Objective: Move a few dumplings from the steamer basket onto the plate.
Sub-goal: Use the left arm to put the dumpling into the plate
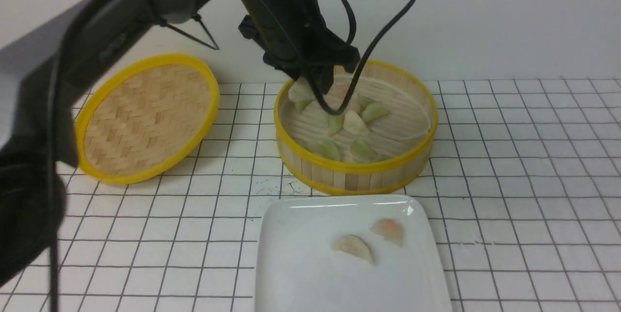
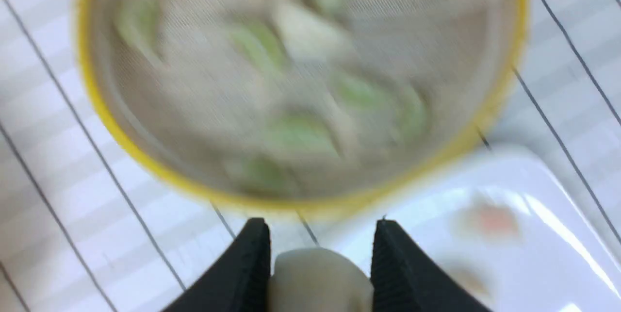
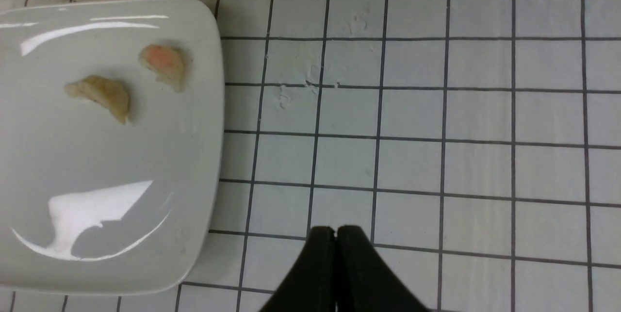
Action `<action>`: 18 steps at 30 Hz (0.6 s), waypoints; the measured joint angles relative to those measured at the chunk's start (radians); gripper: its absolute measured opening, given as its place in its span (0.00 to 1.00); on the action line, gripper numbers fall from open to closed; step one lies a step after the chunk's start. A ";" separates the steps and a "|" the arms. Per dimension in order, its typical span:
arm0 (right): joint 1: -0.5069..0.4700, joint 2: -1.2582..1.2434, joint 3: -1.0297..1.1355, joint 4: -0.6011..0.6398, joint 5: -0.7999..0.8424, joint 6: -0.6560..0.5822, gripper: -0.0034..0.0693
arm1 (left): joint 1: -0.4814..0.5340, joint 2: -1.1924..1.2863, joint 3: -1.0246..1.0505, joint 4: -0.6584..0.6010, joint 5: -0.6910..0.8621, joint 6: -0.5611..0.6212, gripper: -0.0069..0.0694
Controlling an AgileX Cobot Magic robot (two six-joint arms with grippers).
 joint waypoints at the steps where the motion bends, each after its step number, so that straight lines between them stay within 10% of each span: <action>1: 0.000 0.000 0.000 0.003 0.000 0.000 0.03 | -0.006 -0.031 0.066 -0.009 0.001 0.004 0.40; 18: 0.000 0.099 -0.048 0.110 -0.044 -0.081 0.03 | -0.056 0.068 0.461 -0.142 -0.079 0.060 0.48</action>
